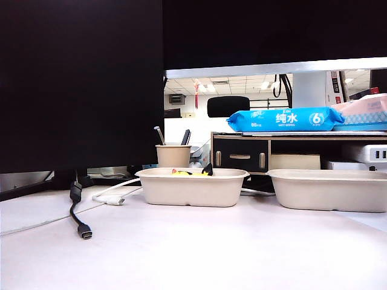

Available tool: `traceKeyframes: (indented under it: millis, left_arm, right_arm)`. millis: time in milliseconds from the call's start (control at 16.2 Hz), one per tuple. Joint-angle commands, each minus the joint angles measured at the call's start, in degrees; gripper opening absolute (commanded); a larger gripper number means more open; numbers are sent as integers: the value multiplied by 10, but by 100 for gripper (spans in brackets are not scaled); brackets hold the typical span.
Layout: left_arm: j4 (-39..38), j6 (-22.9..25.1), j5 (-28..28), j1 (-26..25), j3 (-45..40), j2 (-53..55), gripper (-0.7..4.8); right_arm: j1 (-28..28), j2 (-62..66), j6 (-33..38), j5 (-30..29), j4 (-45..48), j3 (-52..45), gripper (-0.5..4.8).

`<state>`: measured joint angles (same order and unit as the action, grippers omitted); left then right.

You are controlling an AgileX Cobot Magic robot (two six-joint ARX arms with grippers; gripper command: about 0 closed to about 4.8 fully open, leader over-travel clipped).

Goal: Put the dolls with similar colors into the same paper box, while dolls with different colors go into separate paper boxes.

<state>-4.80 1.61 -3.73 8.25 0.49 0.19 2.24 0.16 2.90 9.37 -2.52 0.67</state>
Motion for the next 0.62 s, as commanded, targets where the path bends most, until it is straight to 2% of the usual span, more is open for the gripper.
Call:
traceKeyframes:
  millis: [62,617]
  left_arm:
    - [6,-1,-2,-1,0,0,-5]
    - [6,-1,-2,-1,0,0,-5]
  right_arm:
    - [1,0,-25,-68,7,-2,-5]
    - [0,0,-25,-66,7,-2,-5]
